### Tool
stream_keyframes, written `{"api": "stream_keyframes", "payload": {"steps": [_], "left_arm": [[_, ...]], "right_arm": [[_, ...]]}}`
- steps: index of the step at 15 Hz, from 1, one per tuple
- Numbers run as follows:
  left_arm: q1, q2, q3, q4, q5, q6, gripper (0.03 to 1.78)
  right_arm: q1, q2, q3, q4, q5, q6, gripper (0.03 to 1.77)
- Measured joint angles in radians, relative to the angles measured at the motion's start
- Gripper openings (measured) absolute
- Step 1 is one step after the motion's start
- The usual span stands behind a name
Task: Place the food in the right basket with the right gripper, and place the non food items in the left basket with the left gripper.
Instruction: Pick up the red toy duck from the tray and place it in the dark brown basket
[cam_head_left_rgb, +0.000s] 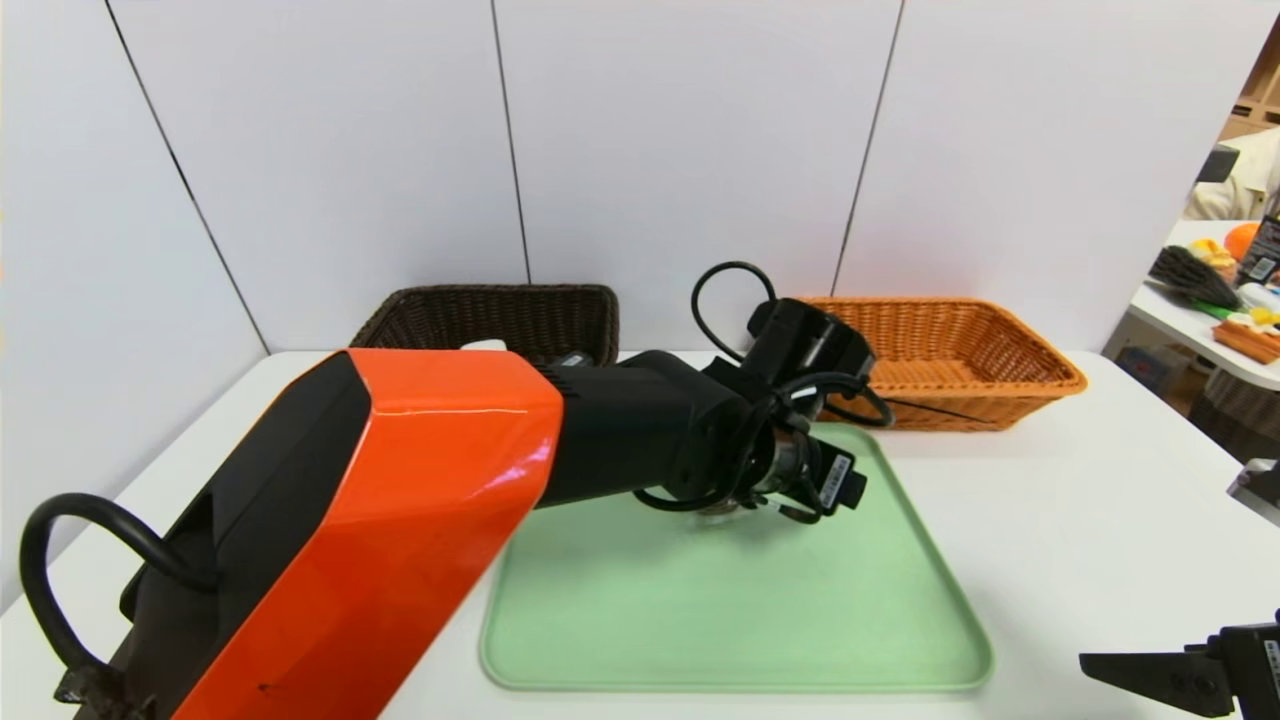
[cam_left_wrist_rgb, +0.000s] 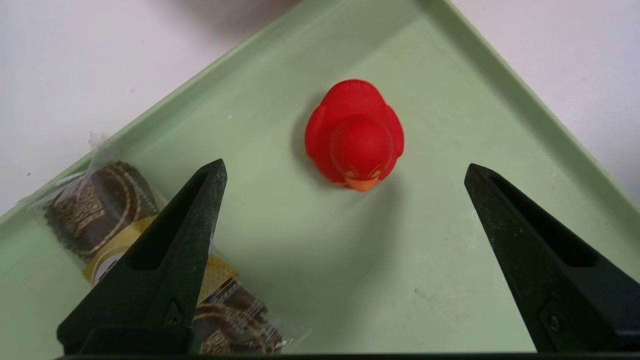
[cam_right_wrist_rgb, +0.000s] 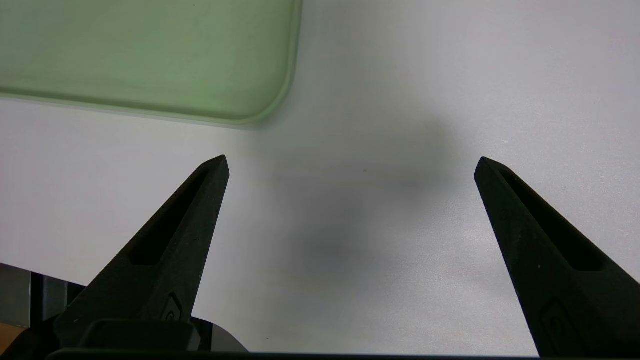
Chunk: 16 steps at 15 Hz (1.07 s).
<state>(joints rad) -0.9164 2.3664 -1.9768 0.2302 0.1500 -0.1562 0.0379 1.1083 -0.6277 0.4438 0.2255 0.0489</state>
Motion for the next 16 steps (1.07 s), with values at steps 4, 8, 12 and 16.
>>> {"api": "stream_keyframes", "payload": {"steps": [4,8,12,16], "left_arm": [[-0.007,0.026,0.0,-0.026,0.0,0.012,1.69],[-0.006,0.053,0.0,-0.042,0.001,0.012,1.69],[-0.004,0.067,0.0,-0.047,0.001,0.012,1.69],[0.0,0.07,0.0,-0.048,0.002,0.01,1.43]], "right_arm": [[0.0,0.001,0.007,-0.002,0.001,0.0,1.7],[0.0,0.004,0.013,-0.002,0.001,0.0,1.7],[0.0,0.004,0.015,-0.002,0.001,0.0,1.7],[0.0,0.004,0.014,-0.002,0.002,-0.001,1.7]]}}
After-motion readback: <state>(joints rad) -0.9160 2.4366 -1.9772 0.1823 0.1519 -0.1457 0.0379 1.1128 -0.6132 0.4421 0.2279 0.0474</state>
